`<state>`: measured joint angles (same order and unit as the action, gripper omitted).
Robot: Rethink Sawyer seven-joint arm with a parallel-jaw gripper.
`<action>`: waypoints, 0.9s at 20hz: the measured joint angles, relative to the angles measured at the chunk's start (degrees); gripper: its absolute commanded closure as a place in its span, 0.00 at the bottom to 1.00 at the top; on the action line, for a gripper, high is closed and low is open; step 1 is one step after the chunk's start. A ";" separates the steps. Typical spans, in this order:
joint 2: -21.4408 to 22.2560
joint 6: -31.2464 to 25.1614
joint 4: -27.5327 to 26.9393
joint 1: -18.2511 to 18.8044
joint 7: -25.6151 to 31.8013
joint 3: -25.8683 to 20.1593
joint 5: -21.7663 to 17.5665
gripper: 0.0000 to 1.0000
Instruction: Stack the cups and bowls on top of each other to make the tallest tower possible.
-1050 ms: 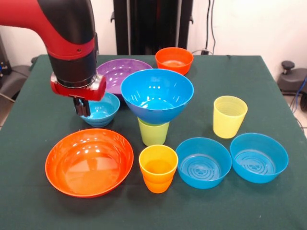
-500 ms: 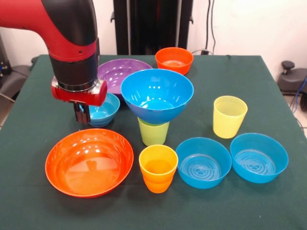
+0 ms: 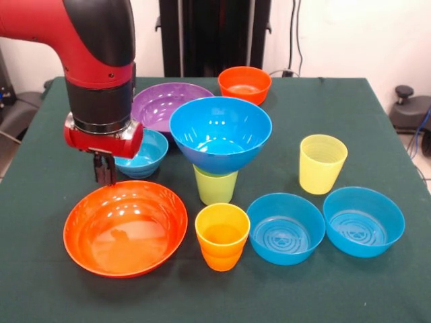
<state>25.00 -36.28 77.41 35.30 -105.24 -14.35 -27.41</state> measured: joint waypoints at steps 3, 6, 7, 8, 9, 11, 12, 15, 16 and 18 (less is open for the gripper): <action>-0.44 1.24 0.00 -0.57 -0.47 1.11 0.30 1.00; -1.34 2.32 0.01 -1.53 -1.84 3.19 1.36 1.00; -1.44 2.42 -0.01 -1.68 -2.13 3.55 1.51 1.00; -1.55 2.51 -0.01 -1.90 -2.51 4.01 1.71 1.00; -1.71 2.64 -0.01 -2.18 -3.05 4.59 1.96 1.00; -2.01 2.88 0.00 -2.75 -4.23 5.69 2.46 1.00; -2.18 2.95 0.00 -3.15 -5.09 6.53 2.94 1.00; -2.21 2.96 -0.02 -3.78 -6.06 7.78 3.40 1.00; -2.21 2.98 -0.01 -3.92 -6.18 8.05 3.39 1.00; -2.20 2.99 -0.01 -4.24 -6.26 8.69 3.46 1.00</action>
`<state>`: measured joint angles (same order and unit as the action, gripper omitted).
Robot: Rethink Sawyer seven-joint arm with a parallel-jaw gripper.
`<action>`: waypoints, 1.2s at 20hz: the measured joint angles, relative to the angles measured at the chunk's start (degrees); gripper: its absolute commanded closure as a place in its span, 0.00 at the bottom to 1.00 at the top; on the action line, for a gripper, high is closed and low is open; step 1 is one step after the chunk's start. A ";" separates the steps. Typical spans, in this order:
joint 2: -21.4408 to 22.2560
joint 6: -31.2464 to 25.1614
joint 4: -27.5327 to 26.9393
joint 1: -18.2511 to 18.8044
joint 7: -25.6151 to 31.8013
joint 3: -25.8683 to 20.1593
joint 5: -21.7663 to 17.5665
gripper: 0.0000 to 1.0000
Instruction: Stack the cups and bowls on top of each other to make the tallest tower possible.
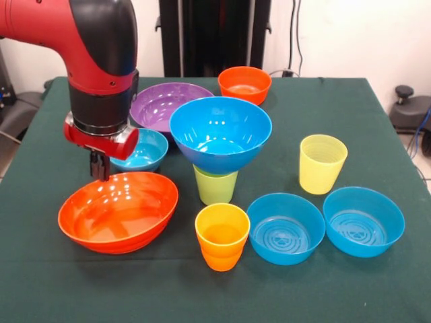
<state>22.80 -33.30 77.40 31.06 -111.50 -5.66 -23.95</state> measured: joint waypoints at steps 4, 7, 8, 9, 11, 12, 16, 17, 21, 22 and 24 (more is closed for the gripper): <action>0.00 0.00 -0.01 -0.23 0.00 0.94 0.46 1.00; 0.01 -0.01 0.00 -0.19 0.00 1.34 1.07 1.00; 0.02 -0.01 0.00 -0.17 0.00 1.35 1.25 1.00; 0.02 -0.01 0.00 -0.12 0.00 1.35 1.51 1.00; 0.05 -0.01 0.00 -0.04 0.00 1.36 2.03 1.00; 0.09 0.00 0.00 0.01 0.00 1.36 2.23 1.00; 0.19 0.36 0.01 0.18 0.00 1.37 2.67 0.00; 0.18 0.56 0.01 0.21 0.00 1.36 2.70 0.00; 0.18 1.11 0.01 0.30 0.00 1.35 2.99 0.00; 0.18 1.11 0.01 0.32 0.00 1.35 3.10 0.00; 0.18 1.11 0.01 0.41 0.00 1.30 3.49 0.00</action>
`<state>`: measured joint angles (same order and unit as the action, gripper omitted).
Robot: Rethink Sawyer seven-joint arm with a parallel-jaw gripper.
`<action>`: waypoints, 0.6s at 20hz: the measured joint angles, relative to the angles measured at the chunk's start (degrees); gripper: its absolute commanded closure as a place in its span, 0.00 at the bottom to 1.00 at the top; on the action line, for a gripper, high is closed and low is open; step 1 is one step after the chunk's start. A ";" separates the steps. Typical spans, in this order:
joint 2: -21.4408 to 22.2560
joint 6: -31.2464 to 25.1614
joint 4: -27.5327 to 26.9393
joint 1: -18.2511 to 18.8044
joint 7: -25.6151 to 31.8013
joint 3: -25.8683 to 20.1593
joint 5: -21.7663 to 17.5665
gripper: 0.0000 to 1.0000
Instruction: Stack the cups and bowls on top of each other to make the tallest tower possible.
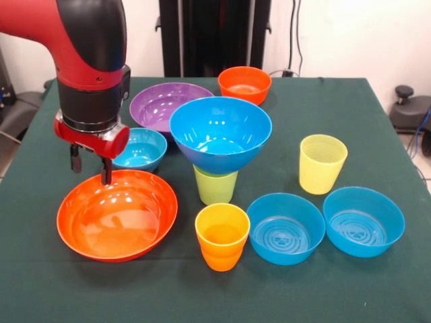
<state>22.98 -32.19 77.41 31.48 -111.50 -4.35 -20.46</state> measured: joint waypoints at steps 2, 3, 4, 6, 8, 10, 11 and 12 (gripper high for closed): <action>0.00 0.00 0.00 0.11 0.00 -0.07 0.27 0.00; 0.00 0.00 0.00 0.25 0.00 -0.15 0.63 0.00; 0.00 0.00 0.00 0.29 0.00 -0.17 0.75 0.00; 0.00 0.00 0.00 0.43 0.00 -0.23 1.14 0.00; -0.01 0.03 0.00 0.44 0.00 -0.23 1.31 0.00; -0.04 0.20 0.00 0.44 0.00 -0.23 1.37 0.00; -0.05 0.25 0.00 0.44 0.00 -0.23 1.37 0.00; -0.12 0.64 0.00 0.44 0.00 -0.23 1.37 0.00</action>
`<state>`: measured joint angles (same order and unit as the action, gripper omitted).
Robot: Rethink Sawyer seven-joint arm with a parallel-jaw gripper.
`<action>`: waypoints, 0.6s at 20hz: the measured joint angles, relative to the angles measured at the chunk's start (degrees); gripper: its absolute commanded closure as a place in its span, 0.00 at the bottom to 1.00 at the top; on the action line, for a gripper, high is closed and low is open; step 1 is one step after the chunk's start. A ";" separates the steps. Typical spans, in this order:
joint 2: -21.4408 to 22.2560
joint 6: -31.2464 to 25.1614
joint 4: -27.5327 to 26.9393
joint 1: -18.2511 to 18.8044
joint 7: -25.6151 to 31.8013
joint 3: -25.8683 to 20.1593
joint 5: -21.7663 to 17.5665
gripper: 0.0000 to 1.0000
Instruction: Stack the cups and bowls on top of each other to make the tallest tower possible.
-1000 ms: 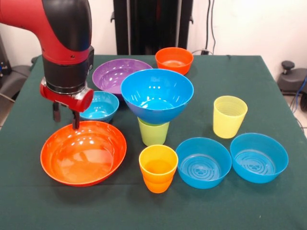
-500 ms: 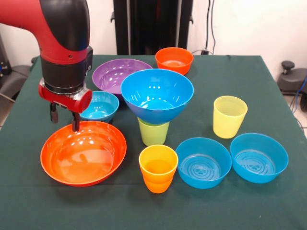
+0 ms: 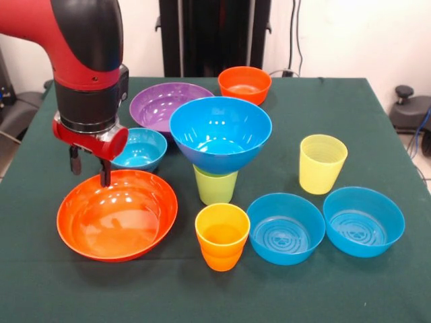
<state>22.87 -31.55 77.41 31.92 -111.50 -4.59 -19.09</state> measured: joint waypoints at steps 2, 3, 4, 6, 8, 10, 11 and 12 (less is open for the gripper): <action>-0.08 0.44 0.00 0.00 0.00 0.00 0.00 0.00; -0.11 0.65 0.00 0.00 0.00 0.00 0.00 0.00; -0.33 1.75 0.00 0.00 0.00 0.00 0.00 0.00; -0.59 2.63 -0.01 0.00 0.00 0.00 0.00 0.00; -1.09 3.93 -0.01 0.00 0.00 0.00 0.00 0.00; -1.67 5.11 0.01 0.00 0.00 -0.01 0.00 0.00; -2.27 6.34 0.00 0.00 0.00 0.00 0.00 0.00; -2.50 6.72 0.00 0.00 0.00 0.00 0.00 0.00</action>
<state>20.37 -24.83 77.42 31.92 -111.50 -4.59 -19.09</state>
